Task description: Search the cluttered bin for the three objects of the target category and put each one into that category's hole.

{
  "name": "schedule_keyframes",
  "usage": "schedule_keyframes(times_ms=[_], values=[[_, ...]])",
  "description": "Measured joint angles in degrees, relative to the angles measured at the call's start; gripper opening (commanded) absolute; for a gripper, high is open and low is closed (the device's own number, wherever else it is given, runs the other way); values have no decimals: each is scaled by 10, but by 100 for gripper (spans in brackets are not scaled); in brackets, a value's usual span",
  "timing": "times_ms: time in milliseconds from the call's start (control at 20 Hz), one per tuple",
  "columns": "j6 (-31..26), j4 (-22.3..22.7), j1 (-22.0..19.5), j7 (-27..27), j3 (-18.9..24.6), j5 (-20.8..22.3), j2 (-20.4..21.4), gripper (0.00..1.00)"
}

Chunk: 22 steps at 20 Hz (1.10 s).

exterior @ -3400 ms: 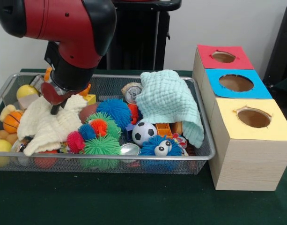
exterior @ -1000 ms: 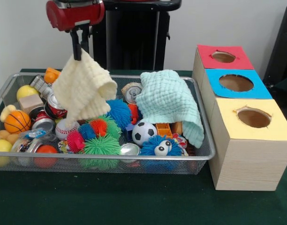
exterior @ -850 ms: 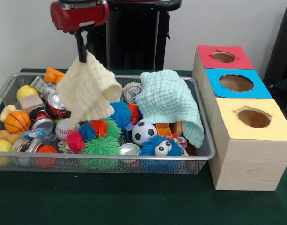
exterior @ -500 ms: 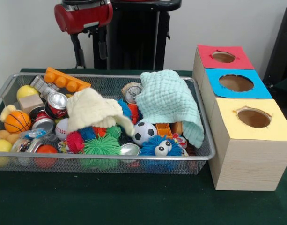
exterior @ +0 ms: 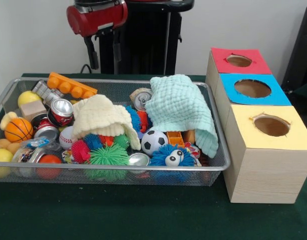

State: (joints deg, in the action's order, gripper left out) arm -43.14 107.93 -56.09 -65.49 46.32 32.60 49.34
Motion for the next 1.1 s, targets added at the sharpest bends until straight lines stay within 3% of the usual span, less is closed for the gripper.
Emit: schedule_keyframes(times_ms=[300,600,900,950,1100], values=[[-16,-6,1,0,0,21,0,100],[-81,-34,-6,18,0,47,-5,100],[-204,-79,-14,93,1,66,-23,100],[-246,-95,-15,132,3,71,-31,100],[-286,-113,-15,177,6,78,-37,100]])
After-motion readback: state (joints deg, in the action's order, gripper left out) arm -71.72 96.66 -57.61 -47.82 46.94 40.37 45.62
